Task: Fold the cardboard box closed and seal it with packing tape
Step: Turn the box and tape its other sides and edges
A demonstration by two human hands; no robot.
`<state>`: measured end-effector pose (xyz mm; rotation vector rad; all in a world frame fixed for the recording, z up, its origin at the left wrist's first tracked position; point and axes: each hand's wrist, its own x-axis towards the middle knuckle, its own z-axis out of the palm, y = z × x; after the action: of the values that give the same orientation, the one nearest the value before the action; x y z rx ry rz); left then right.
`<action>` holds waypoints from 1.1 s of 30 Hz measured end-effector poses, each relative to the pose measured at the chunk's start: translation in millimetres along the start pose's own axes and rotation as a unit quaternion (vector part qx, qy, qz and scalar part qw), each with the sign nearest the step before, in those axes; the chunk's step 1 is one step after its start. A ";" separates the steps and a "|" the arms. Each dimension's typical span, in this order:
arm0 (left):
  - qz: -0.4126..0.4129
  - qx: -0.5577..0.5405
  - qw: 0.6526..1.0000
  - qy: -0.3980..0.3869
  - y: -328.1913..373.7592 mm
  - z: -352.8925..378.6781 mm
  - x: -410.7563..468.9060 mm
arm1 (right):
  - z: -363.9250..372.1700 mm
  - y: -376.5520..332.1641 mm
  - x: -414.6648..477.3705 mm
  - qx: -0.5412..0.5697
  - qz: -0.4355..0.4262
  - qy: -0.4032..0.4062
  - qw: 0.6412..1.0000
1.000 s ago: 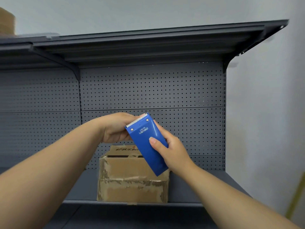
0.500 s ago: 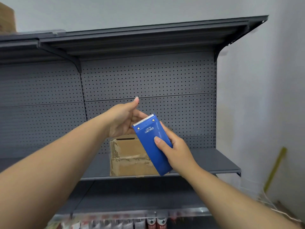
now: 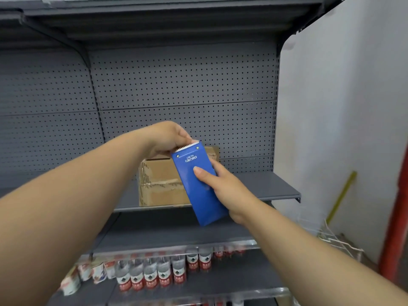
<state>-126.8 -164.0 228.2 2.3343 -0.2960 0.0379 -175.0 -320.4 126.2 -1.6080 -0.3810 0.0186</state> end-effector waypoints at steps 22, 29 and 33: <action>0.100 0.129 0.986 0.034 22.3 66.4 135.5 | -56.5 68.7 78.3 0.105 0.064 0.107 0.987; 0.097 0.070 0.989 0.085 24.9 98.8 173.5 | -95.3 95.8 85.1 0.092 0.102 0.094 0.986; 0.070 0.142 0.985 0.068 7.6 108.6 188.5 | -95.6 113.9 90.6 0.101 0.140 0.075 0.982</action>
<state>48.1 -283.9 179.0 2.5735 -0.4076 0.3264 -40.2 -392.6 43.0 -1.4407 -0.0328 0.1459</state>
